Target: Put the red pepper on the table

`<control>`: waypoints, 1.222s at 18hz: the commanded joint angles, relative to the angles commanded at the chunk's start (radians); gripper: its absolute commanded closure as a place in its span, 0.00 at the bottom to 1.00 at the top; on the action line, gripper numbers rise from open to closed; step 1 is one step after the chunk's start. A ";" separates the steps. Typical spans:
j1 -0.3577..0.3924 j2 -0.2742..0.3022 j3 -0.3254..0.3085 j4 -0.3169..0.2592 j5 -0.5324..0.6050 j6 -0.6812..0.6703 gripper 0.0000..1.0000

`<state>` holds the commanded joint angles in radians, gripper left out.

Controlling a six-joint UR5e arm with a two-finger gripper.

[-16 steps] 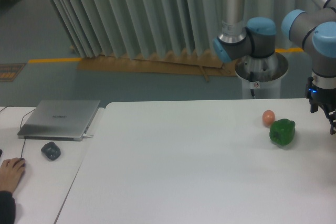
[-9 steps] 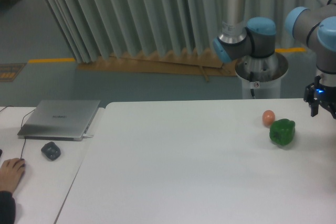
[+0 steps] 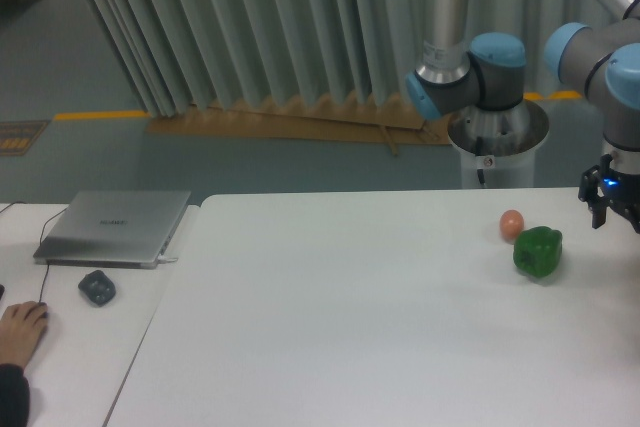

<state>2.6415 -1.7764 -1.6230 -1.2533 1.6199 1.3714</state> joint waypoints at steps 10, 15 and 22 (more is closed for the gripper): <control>0.049 0.002 0.002 0.018 0.066 0.090 0.00; 0.124 -0.001 0.005 0.020 0.055 0.302 0.00; 0.153 -0.018 0.025 0.018 0.066 0.562 0.00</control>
<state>2.7947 -1.7948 -1.5984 -1.2349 1.6858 1.9337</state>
